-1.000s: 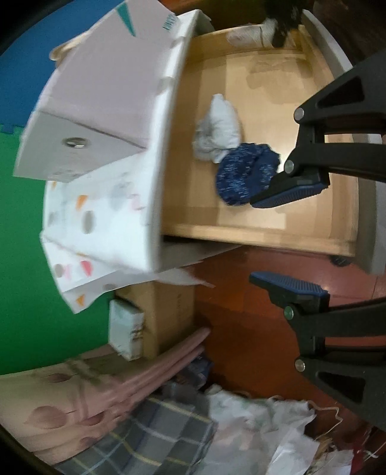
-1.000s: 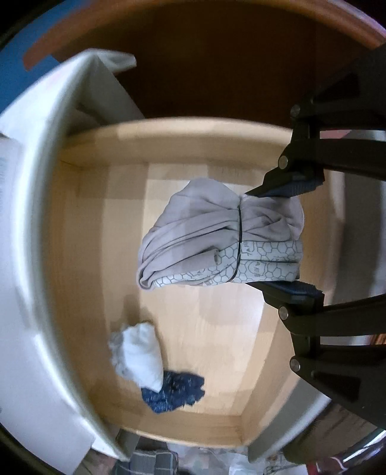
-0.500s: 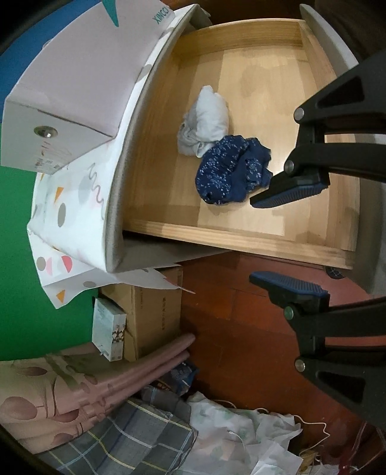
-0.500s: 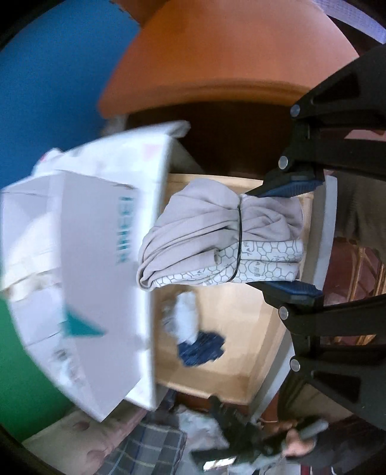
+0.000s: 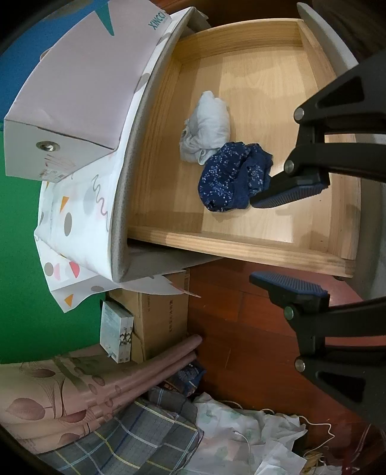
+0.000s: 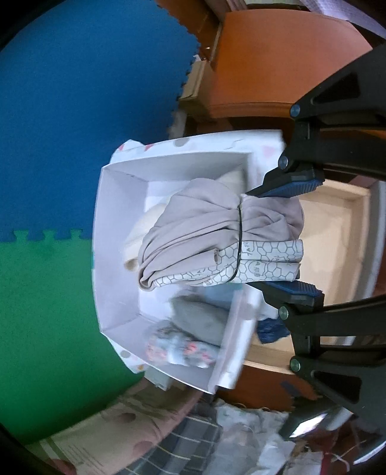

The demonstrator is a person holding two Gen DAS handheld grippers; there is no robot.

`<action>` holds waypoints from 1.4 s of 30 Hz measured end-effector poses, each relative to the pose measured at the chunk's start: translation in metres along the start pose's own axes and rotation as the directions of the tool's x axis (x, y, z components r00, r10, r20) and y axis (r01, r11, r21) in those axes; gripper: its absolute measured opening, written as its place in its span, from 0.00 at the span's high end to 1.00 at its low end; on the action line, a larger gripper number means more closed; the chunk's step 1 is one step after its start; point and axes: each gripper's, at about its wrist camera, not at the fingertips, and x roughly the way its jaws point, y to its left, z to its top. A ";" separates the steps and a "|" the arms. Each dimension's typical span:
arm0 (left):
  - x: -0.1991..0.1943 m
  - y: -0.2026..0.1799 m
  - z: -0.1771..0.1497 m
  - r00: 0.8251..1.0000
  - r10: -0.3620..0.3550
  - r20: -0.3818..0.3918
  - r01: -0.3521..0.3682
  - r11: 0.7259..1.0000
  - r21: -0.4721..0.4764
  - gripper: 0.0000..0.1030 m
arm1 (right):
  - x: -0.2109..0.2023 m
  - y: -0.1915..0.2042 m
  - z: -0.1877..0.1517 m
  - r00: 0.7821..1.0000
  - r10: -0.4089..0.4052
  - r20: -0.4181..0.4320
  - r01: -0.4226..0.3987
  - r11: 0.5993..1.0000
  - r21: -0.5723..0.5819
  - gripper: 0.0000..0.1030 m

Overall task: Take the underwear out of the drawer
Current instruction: 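Lower the grey bundle into the white box and open the right tool, then move the right tool back into the drawer toward the white garment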

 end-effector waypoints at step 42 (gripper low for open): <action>0.005 0.004 -0.002 0.999 -0.025 -0.023 0.025 0.999 -0.026 0.56 | -0.012 0.044 -0.055 0.994 0.105 -0.041 -0.109 0.987 -0.120 0.28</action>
